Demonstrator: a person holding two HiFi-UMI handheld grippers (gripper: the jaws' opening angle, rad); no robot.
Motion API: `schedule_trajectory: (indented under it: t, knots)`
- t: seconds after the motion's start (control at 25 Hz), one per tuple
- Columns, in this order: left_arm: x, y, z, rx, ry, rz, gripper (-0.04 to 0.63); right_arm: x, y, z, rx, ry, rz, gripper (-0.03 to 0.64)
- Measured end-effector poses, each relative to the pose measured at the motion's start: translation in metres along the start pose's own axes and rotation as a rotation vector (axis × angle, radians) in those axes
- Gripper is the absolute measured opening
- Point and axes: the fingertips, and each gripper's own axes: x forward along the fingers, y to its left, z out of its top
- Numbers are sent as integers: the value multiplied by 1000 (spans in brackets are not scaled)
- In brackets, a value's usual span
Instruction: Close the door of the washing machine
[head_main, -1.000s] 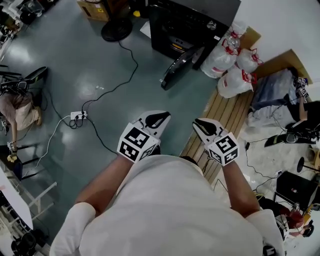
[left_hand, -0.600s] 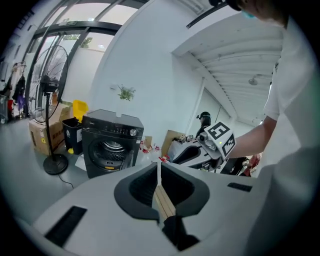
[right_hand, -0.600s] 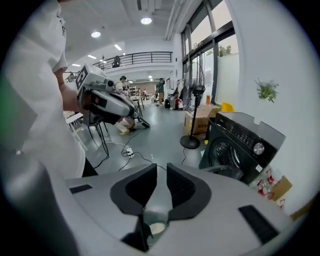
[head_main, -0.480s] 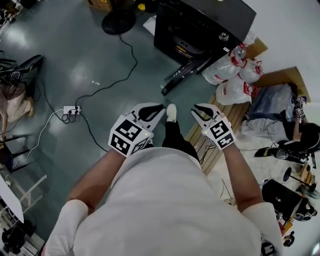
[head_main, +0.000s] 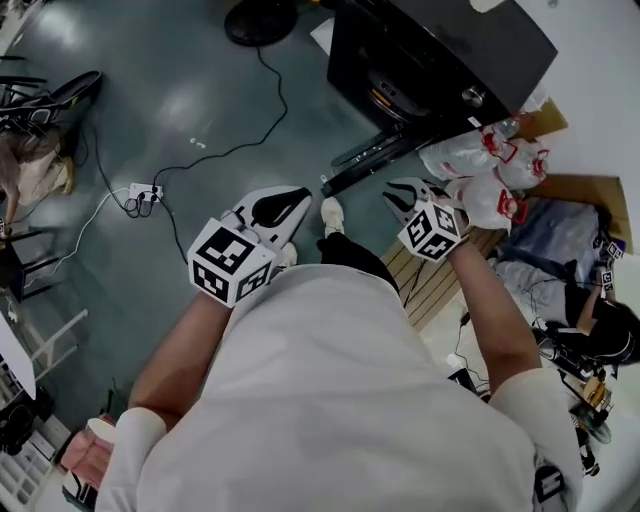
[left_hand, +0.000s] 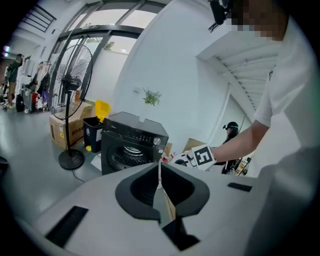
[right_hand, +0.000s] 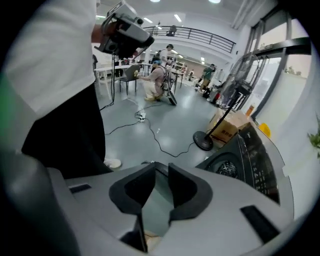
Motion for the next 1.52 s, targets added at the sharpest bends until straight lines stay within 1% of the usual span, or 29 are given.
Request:
schedule_trajectory:
  t: [0.24,0.36,0.52,0.68,0.84,1.0,1.2,1.36,1.52]
  knots:
    - [26,20,21,-40,-4,85,21,41,-33,-33,-189,58,88,110]
    - [35,27,26,-64,-8,126,21,60,-38,-46,-276,83,142,122]
    - [42,35,33,-92,-33,171,21,77,-41,-55,-383,102,191,129]
    - [49,43,38,-108,-41,192,21,92,-42,-57,-465,115,237,132]
    - [47,52,41,-108,-37,180,21,101,-39,-60,-517,156,277,133]
    - [47,58,45,-91,-31,172,21,103,-38,-69,-550,190,301,132]
    - [44,71,43,-111,-34,179,21,109,-38,-71,-582,214,297,117]
    - [43,76,42,-118,-32,180,21,113,-44,-70,-602,215,272,114]
    - [42,81,43,-125,-39,192,21,115,-45,-68,-596,216,284,109]
